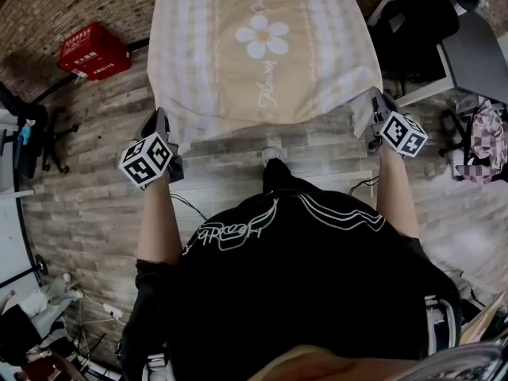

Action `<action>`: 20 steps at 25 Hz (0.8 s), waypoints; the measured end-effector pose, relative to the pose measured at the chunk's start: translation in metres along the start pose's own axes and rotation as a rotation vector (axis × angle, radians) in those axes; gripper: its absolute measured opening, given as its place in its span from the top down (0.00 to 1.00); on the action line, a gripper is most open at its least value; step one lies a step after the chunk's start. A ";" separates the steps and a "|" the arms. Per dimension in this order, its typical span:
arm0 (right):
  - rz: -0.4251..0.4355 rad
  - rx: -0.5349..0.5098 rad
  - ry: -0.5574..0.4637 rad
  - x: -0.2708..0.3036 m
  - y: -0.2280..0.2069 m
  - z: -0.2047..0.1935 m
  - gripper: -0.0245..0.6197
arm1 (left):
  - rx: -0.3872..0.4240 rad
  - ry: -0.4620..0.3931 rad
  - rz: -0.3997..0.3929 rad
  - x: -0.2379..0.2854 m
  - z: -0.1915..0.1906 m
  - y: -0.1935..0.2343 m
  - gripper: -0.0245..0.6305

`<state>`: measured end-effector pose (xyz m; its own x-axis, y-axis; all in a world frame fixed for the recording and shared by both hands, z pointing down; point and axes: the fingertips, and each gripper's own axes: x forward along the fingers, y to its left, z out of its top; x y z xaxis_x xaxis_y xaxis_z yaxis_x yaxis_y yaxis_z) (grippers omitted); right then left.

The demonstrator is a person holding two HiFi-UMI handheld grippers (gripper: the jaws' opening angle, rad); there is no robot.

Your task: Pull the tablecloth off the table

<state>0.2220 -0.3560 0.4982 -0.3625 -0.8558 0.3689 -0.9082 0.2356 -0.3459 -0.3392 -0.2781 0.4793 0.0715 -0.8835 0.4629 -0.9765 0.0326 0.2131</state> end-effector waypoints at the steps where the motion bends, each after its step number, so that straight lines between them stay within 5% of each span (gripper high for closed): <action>1: 0.006 0.003 -0.004 -0.004 0.004 -0.002 0.97 | -0.001 -0.005 -0.006 -0.004 -0.001 -0.003 0.95; 20: 0.050 0.064 -0.021 -0.087 0.062 -0.040 0.97 | -0.061 -0.073 -0.164 -0.079 -0.016 -0.041 0.95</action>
<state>0.1892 -0.2487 0.4790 -0.4024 -0.8533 0.3317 -0.8734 0.2492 -0.4184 -0.3015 -0.2019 0.4473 0.2115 -0.9108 0.3546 -0.9387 -0.0883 0.3332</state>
